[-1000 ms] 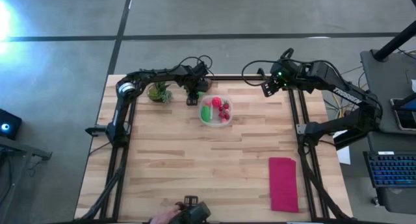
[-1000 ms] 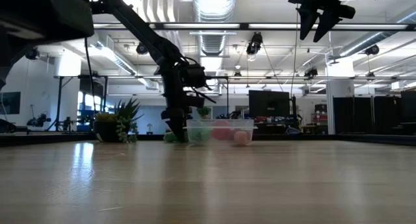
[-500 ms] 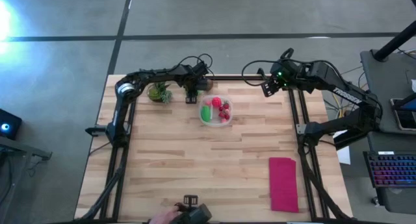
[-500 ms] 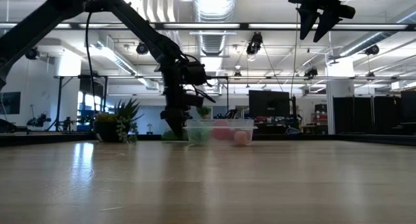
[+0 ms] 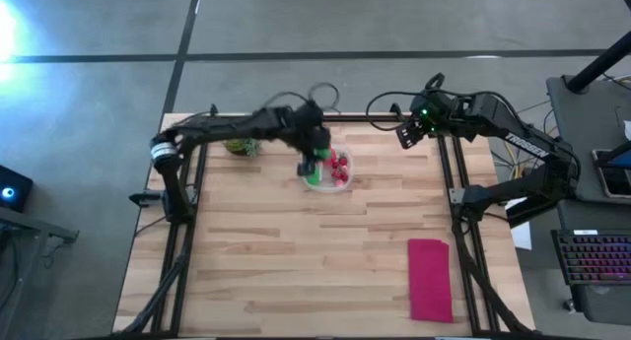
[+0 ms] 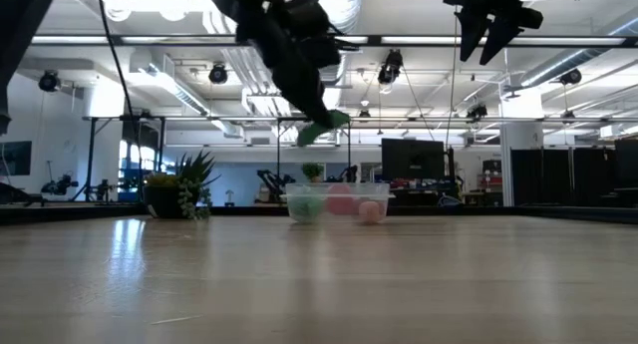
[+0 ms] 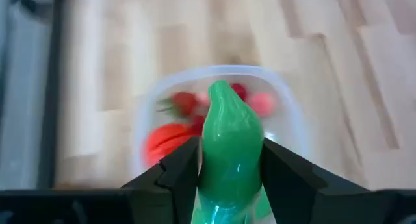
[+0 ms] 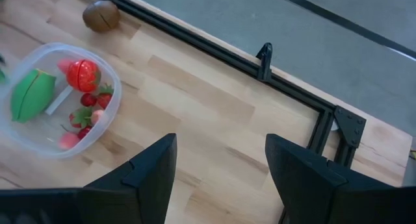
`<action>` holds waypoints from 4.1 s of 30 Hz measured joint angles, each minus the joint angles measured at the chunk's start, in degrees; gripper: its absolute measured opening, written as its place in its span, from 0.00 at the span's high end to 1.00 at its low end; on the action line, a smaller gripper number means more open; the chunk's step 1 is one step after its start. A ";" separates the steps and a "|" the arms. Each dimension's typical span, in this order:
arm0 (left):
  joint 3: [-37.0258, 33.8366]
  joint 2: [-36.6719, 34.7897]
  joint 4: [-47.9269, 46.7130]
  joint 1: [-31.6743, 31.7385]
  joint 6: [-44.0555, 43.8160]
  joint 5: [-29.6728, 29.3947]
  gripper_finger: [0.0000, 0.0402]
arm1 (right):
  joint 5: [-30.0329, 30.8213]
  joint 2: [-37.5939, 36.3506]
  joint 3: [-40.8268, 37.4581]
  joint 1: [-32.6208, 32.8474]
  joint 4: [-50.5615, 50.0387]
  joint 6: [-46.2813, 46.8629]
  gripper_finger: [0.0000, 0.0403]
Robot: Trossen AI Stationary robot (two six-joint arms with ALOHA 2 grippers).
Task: Pick and placing Produce into tupperware
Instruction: Put the green bean into the transparent bin, then put the kiwi into the transparent bin
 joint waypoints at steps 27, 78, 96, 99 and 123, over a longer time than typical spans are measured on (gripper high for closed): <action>9.94 7.44 1.86 4.59 -13.39 -19.79 0.42 | -1.93 0.00 0.00 0.13 -0.48 -1.48 0.43; 24.43 29.03 -5.82 16.07 -43.02 -4.21 0.42 | -1.41 0.00 0.00 0.13 -0.05 3.28 0.43; 27.46 29.01 -6.61 14.26 -36.91 -4.36 0.42 | -1.41 0.00 0.00 0.13 -0.07 3.76 0.43; 27.07 29.17 -6.57 14.26 -37.01 -4.36 0.42 | -1.41 0.00 0.00 0.13 -0.07 3.76 0.43; 25.37 29.33 -4.61 9.44 -21.84 7.01 0.42 | -1.41 0.00 0.00 0.12 -0.06 4.32 0.43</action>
